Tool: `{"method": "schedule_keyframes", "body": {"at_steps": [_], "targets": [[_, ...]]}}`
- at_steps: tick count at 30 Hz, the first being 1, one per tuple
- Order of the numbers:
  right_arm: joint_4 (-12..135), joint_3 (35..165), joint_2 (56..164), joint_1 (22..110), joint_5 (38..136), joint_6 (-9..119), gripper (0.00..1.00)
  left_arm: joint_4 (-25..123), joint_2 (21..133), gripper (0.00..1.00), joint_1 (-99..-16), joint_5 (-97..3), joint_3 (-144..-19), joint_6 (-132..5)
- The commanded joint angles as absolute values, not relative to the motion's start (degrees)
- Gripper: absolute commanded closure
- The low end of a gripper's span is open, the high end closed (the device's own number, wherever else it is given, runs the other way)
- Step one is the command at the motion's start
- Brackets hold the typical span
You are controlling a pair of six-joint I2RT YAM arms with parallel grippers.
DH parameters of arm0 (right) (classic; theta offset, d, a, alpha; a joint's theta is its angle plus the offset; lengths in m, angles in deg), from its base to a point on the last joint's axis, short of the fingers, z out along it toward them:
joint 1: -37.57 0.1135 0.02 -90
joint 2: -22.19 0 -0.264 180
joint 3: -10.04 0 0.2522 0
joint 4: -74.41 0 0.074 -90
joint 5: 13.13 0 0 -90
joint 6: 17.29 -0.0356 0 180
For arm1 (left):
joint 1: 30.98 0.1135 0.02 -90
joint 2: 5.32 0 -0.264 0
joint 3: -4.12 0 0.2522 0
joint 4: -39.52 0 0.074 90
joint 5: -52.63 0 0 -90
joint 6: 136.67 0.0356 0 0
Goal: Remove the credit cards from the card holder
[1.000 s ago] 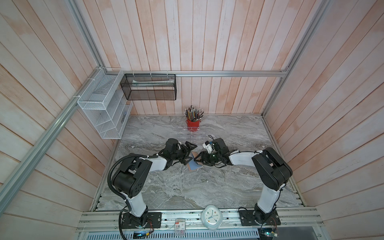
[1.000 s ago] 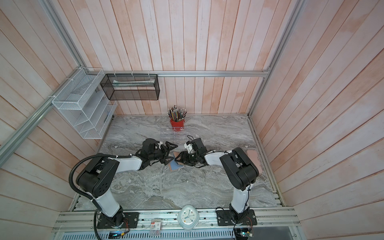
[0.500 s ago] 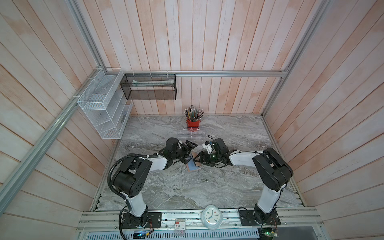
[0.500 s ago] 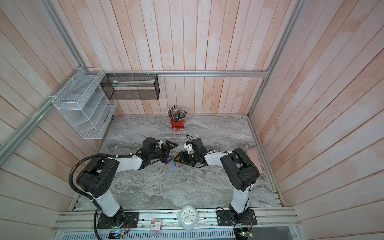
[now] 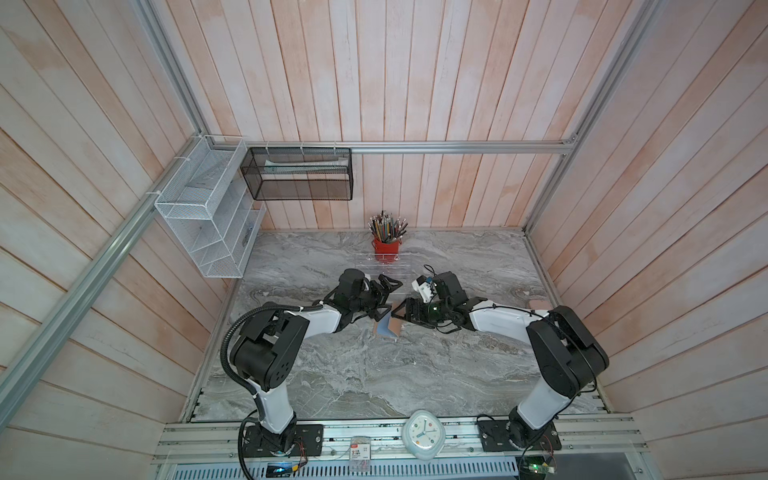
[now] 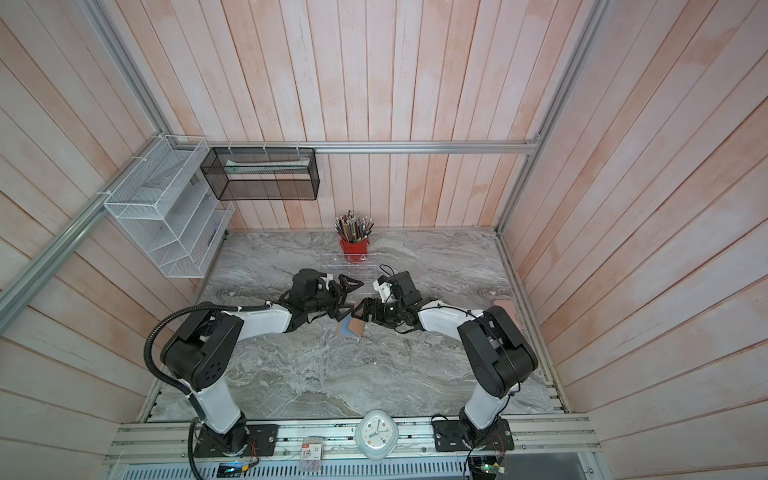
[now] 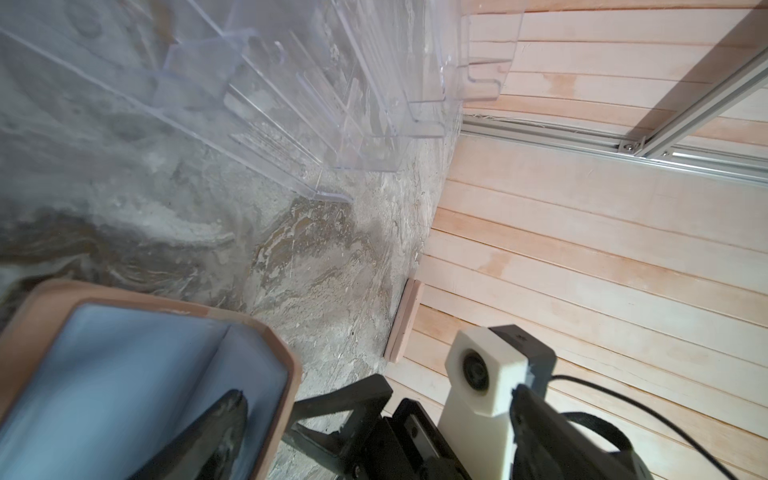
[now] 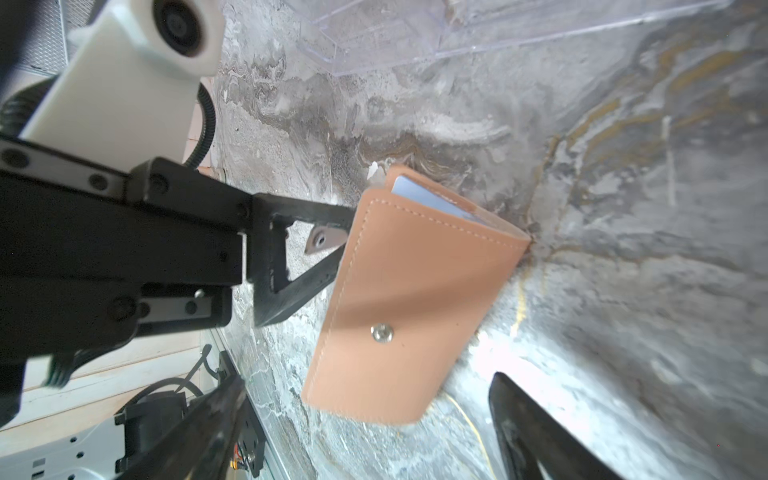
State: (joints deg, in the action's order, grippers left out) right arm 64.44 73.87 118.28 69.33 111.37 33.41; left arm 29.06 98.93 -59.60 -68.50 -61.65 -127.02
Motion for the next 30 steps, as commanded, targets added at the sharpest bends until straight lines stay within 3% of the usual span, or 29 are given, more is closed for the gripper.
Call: {"method": "schedule_keyframes", "body": {"at_steps": [1, 19, 25, 30], "targets": [[62.4, 72.0, 117.0, 68.3, 110.6, 35.0, 0.06, 29.8, 101.1, 0.00, -60.6, -68.0, -64.1, -126.0], [59.1, 69.1, 111.2, 67.7, 108.0, 34.6, 0.09, 28.4, 99.0, 0.00, -62.0, -68.0, -63.1, -129.0], [57.6, 65.4, 105.8, 66.2, 106.8, 33.7, 0.02, 28.2, 98.2, 0.00, -63.6, -67.6, -63.3, -129.8], [56.6, 64.7, 104.5, 64.6, 106.2, 33.7, 0.02, 28.5, 98.0, 0.00, -65.1, -66.9, -63.3, -130.0]]}}
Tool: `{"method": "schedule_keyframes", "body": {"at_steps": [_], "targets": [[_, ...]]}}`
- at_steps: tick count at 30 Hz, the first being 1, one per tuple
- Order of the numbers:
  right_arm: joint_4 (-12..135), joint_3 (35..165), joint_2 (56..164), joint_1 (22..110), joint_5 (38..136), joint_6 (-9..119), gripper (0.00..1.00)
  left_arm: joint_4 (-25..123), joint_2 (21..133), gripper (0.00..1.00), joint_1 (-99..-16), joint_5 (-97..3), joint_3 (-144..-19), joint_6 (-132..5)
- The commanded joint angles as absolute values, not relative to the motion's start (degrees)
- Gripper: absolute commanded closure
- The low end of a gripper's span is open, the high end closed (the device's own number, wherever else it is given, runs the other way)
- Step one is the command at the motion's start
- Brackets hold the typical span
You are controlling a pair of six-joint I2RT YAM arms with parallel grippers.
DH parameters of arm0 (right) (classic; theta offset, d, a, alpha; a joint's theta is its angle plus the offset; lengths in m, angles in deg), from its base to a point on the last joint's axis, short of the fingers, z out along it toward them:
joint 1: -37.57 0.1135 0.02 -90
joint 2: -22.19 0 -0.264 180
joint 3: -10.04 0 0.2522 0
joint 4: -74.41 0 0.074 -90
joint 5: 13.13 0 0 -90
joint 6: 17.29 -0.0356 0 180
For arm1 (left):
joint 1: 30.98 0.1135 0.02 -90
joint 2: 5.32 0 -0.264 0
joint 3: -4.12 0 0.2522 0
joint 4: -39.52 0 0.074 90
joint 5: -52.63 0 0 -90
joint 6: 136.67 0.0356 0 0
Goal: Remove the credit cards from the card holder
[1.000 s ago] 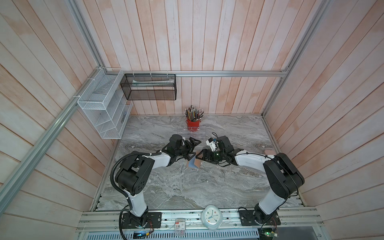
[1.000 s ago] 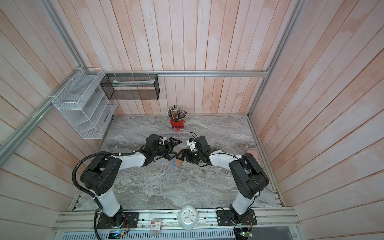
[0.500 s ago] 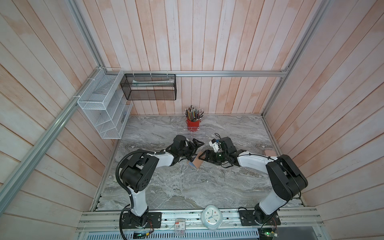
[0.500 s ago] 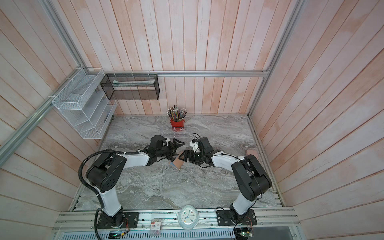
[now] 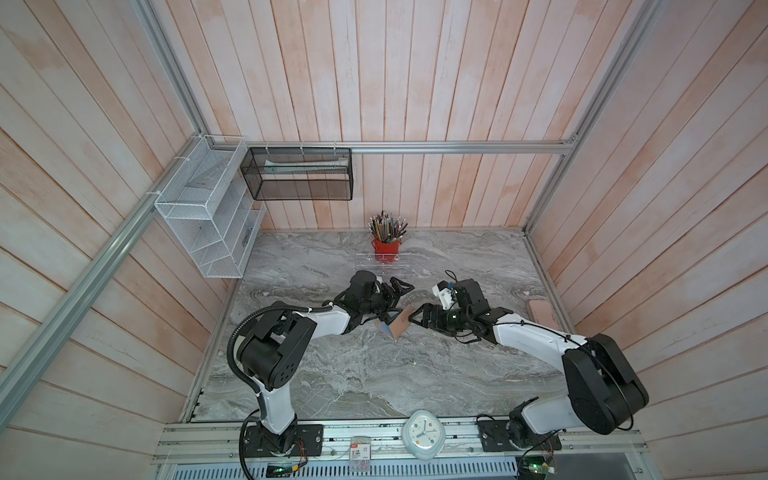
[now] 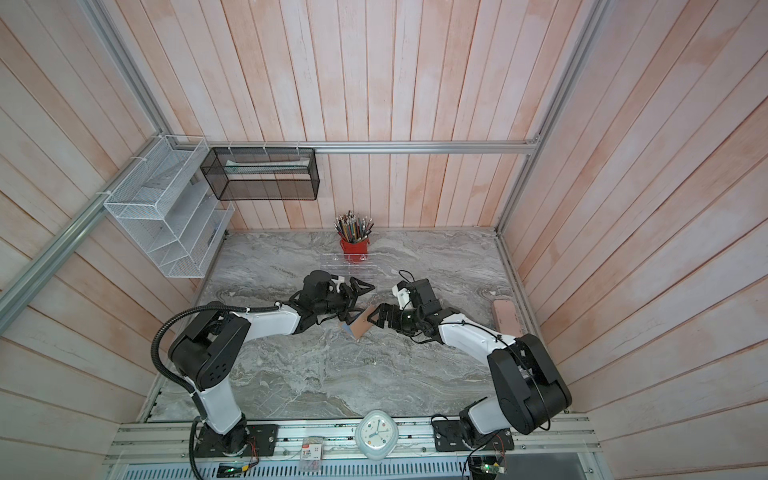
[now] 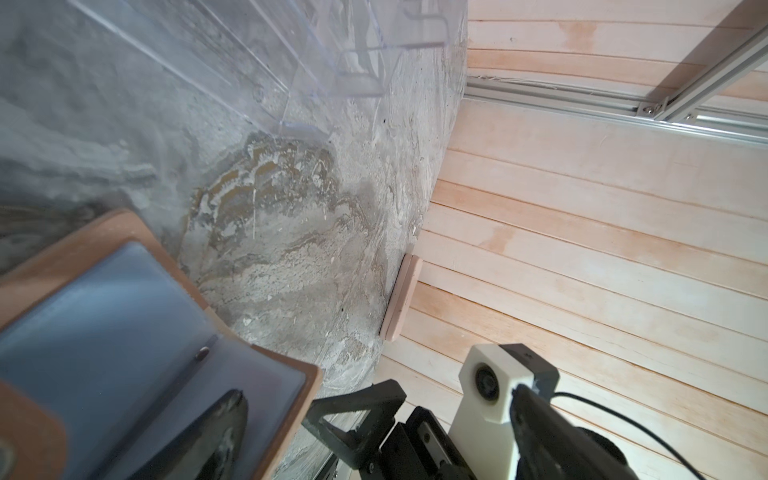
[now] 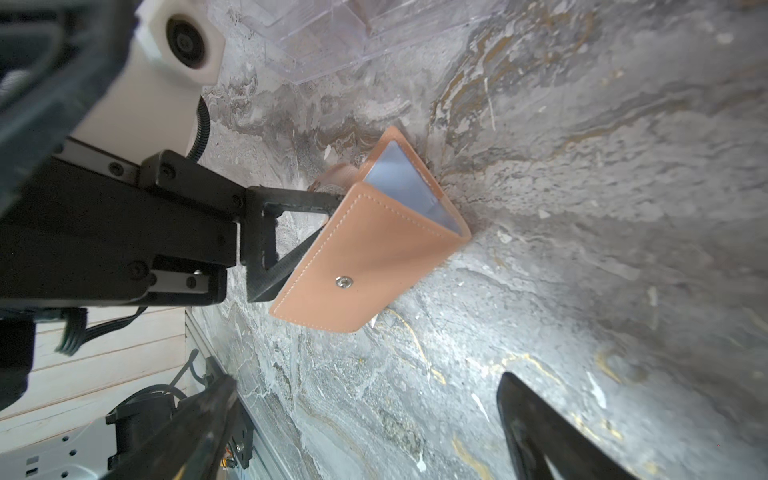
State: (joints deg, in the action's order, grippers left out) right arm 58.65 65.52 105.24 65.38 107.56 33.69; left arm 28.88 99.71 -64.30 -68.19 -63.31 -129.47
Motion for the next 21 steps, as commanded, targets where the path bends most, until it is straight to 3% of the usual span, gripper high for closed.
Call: {"method": "schedule_keyframes", "body": {"at_steps": [1, 21], "targets": [[56.4, 64.6, 104.4, 64.4, 106.1, 33.6, 0.02, 28.3, 98.0, 0.00, -65.4, -66.7, -63.0, -130.3], [62.2, 55.0, 96.5, 64.9, 106.1, 24.2, 0.04, 26.5, 94.9, 0.00, -72.5, -63.5, -59.1, -133.7]]}}
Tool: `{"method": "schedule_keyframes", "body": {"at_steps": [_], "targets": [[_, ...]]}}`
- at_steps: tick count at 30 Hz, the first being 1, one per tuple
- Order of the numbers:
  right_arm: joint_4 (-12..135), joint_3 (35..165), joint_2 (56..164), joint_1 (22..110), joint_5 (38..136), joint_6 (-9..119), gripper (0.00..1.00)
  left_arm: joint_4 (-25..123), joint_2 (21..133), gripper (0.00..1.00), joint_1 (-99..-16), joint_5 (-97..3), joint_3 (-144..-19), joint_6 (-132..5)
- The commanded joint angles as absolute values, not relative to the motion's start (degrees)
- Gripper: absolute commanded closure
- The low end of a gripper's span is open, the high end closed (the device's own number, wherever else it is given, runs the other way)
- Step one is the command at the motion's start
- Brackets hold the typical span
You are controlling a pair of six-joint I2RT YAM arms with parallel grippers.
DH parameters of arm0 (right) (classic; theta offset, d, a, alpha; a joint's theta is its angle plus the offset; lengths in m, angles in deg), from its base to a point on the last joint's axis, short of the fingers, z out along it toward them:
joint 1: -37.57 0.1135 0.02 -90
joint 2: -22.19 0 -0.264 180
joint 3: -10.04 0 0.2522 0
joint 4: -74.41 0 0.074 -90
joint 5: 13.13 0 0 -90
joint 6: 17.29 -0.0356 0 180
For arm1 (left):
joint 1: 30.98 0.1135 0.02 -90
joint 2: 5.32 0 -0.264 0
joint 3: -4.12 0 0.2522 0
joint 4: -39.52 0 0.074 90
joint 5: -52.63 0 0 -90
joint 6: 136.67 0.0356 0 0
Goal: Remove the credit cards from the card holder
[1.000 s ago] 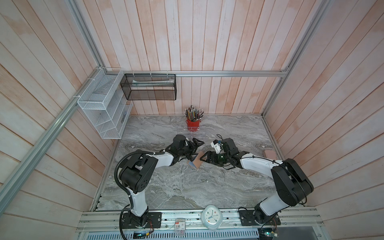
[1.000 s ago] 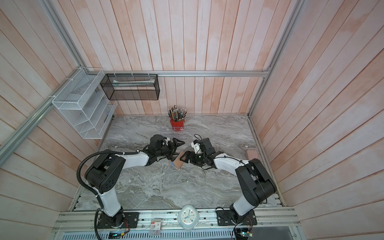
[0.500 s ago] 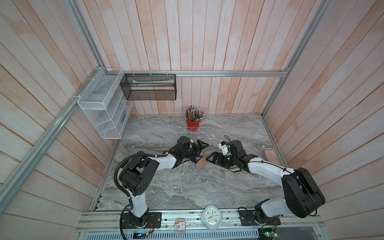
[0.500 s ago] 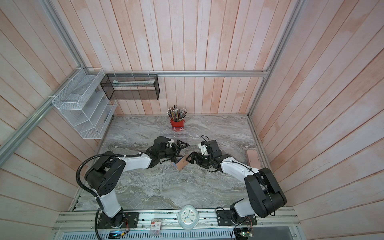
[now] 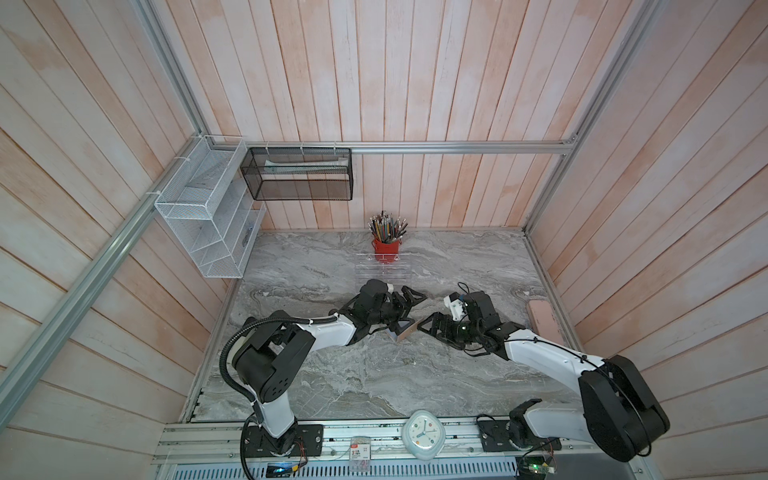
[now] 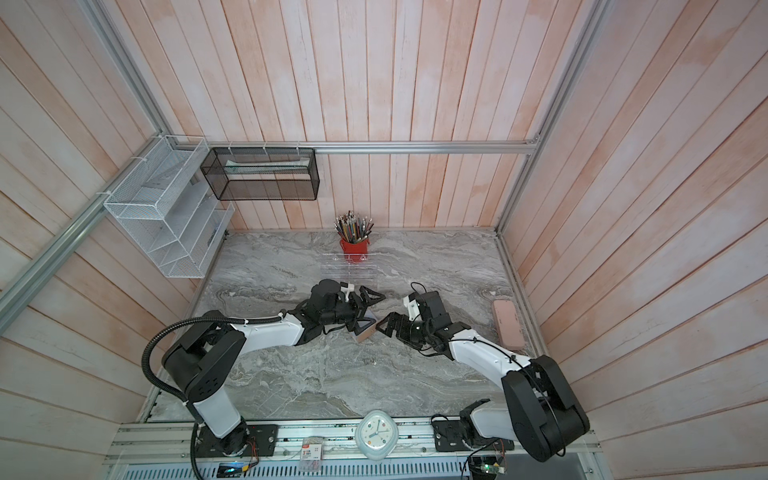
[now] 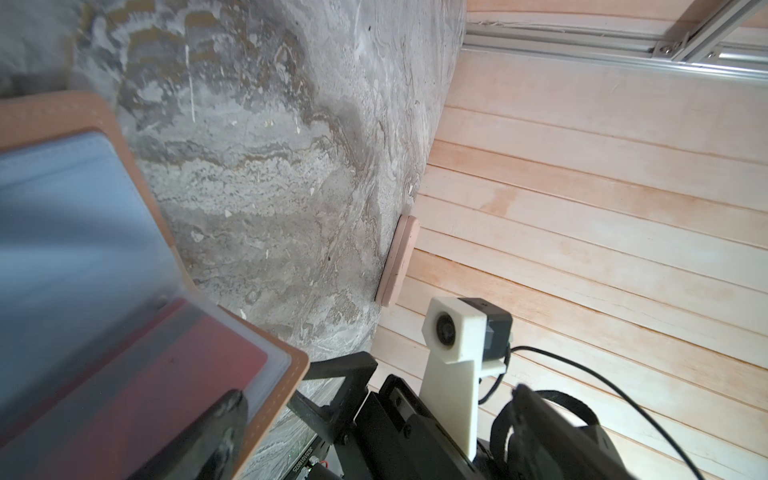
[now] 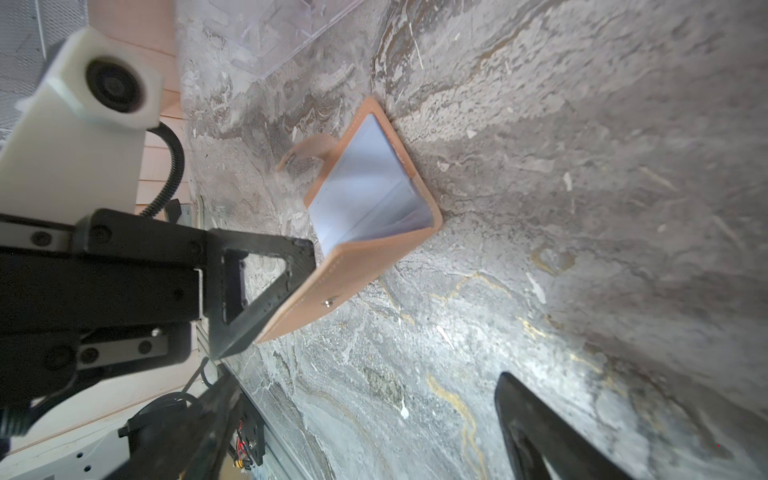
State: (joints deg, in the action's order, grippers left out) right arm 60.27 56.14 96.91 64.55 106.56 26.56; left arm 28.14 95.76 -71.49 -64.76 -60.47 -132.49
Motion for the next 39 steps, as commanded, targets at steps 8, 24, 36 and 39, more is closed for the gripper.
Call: {"method": "schedule_keyframes", "body": {"at_steps": [8, 24, 36, 39], "targets": [[65.2, 51.5, 95.8, 64.9, 105.4, 21.2, 0.15, 24.4, 94.5, 0.00, -73.2, -62.3, -55.0, -135.0], [72.7, 47.7, 99.3, 67.2, 103.1, 15.8, 0.36, 21.8, 95.1, 0.00, -75.1, -60.4, -51.6, -136.9], [77.9, 47.9, 105.1, 67.2, 102.9, 14.8, 0.48, 20.4, 94.8, 0.00, -75.3, -59.3, -49.2, -137.7], [79.9, 48.3, 106.9, 67.3, 103.0, 14.2, 0.51, 20.3, 94.9, 0.00, -75.3, -59.3, -49.1, -137.6]]}}
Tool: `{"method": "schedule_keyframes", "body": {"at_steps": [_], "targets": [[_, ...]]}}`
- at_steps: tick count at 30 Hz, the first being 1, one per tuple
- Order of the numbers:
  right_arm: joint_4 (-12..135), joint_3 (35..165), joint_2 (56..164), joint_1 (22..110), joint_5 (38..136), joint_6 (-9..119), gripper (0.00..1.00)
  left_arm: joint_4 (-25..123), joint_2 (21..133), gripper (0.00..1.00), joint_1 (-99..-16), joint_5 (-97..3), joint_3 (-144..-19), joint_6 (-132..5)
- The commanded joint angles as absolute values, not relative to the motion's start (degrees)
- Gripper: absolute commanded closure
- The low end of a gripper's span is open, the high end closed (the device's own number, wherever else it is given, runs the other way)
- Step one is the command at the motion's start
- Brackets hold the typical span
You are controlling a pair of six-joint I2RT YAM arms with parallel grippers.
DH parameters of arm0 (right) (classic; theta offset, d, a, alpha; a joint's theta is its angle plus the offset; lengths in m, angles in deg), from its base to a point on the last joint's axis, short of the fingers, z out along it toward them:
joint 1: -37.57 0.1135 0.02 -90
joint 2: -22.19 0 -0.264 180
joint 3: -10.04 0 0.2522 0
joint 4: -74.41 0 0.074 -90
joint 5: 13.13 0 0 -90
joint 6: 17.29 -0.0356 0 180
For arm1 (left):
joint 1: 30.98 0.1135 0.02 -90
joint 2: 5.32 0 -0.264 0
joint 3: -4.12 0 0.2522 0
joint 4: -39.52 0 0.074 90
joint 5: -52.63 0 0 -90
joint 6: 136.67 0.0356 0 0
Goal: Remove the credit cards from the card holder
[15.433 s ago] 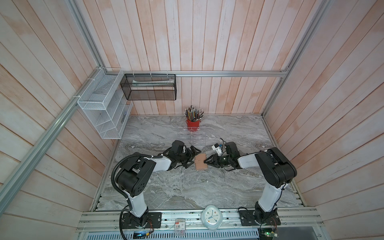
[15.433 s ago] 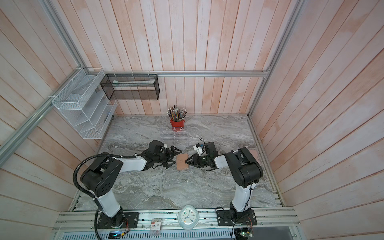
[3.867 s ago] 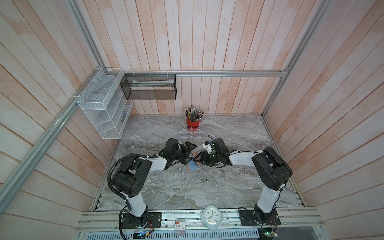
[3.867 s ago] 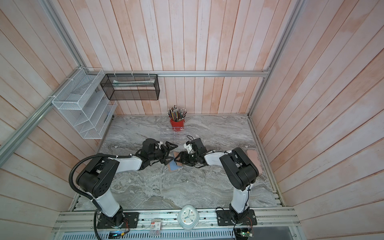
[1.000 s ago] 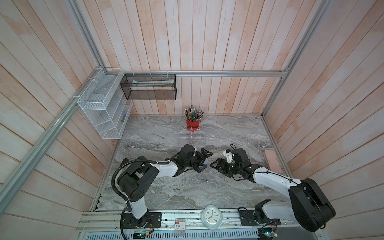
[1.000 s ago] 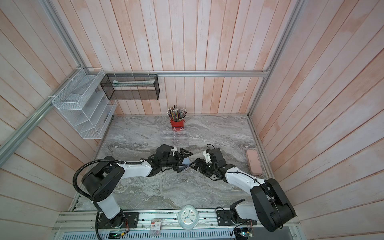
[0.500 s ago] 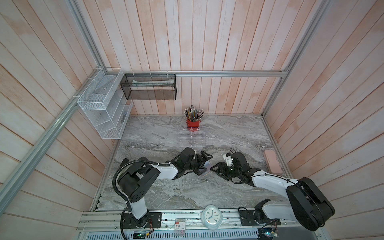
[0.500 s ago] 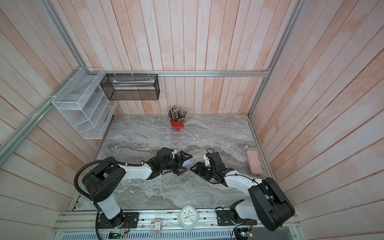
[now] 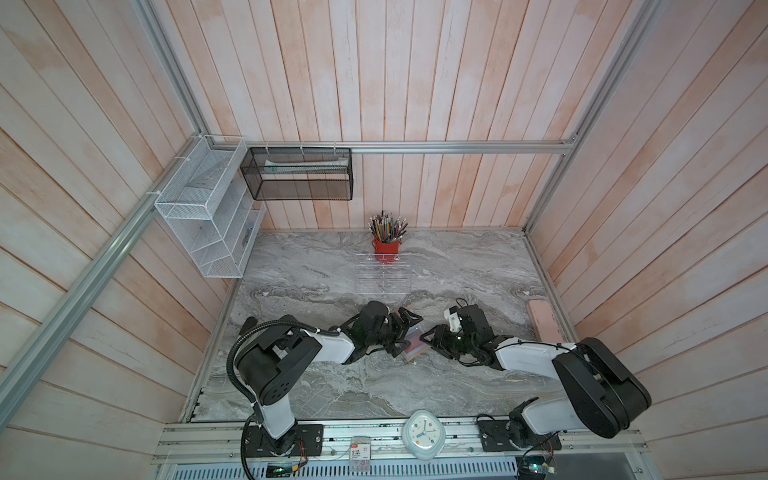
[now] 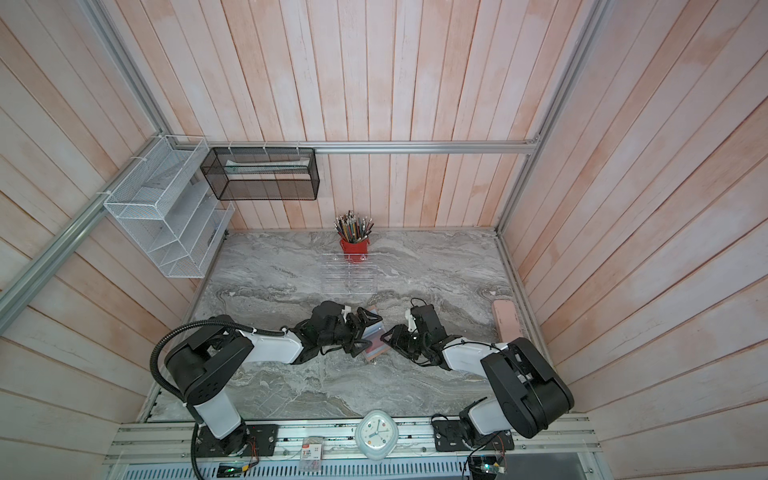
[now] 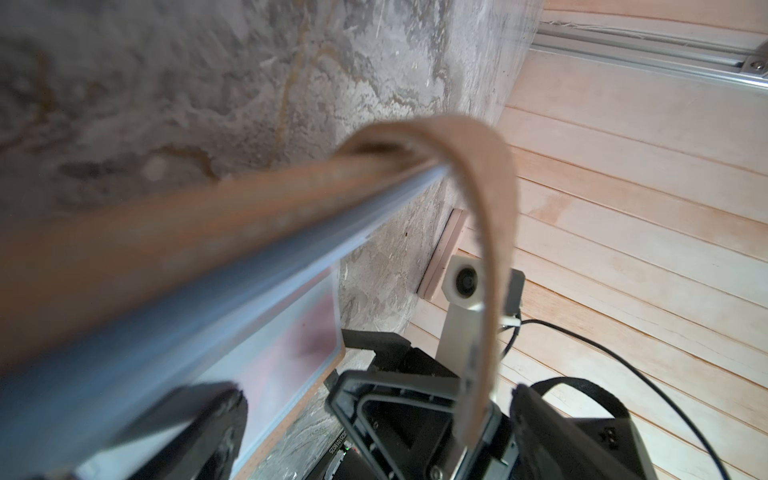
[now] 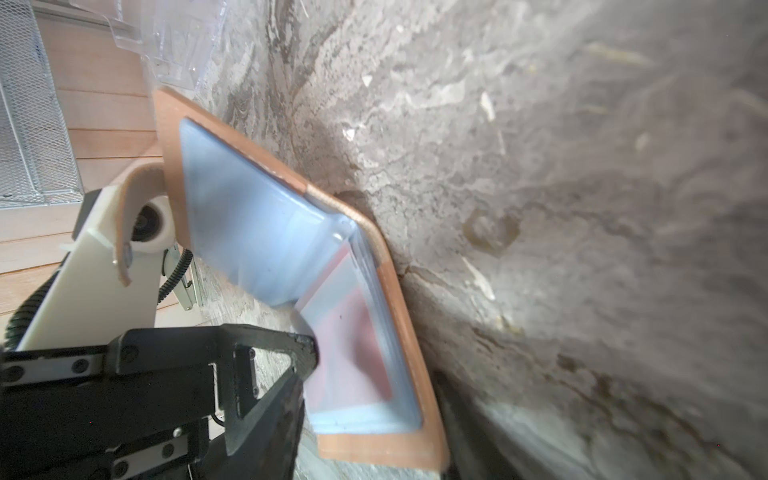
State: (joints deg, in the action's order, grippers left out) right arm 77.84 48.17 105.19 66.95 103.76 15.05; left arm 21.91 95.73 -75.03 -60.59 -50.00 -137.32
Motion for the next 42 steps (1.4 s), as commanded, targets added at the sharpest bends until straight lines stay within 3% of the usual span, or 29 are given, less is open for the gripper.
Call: {"method": "schedule_keyframes", "body": {"at_steps": [1, 4, 11, 15, 23, 32, 39, 42], "targets": [[80.4, 48.7, 107.7, 67.3, 102.9, 14.2, 0.52, 20.3, 95.0, 0.00, -75.3, -59.3, -49.0, -137.6], [80.3, 50.5, 109.7, 67.3, 102.5, 15.3, 0.59, 19.6, 95.0, 0.00, -75.3, -59.3, -48.4, -137.9], [74.6, 58.9, 117.0, 66.7, 104.8, 24.6, 0.85, 19.9, 92.7, 0.00, -73.6, -59.9, -47.7, -138.0], [68.9, 66.5, 123.2, 66.4, 110.2, 34.7, 0.89, 23.5, 88.6, 0.00, -70.5, -61.0, -48.1, -136.0], [57.5, 79.1, 130.6, 66.5, 110.2, 47.9, 0.93, 31.7, 81.5, 0.00, -61.8, -62.9, -48.0, -130.7], [51.9, 85.2, 134.2, 66.4, 107.2, 51.9, 0.87, 30.9, 86.0, 0.00, -61.9, -65.1, -49.5, -129.3], [50.4, 86.3, 133.3, 66.2, 103.1, 51.6, 0.67, 29.8, 89.8, 0.00, -63.0, -64.8, -49.4, -129.0], [50.7, 85.0, 130.4, 66.3, 102.1, 50.7, 0.52, 29.4, 90.5, 0.00, -63.1, -64.6, -48.9, -129.0]]}}
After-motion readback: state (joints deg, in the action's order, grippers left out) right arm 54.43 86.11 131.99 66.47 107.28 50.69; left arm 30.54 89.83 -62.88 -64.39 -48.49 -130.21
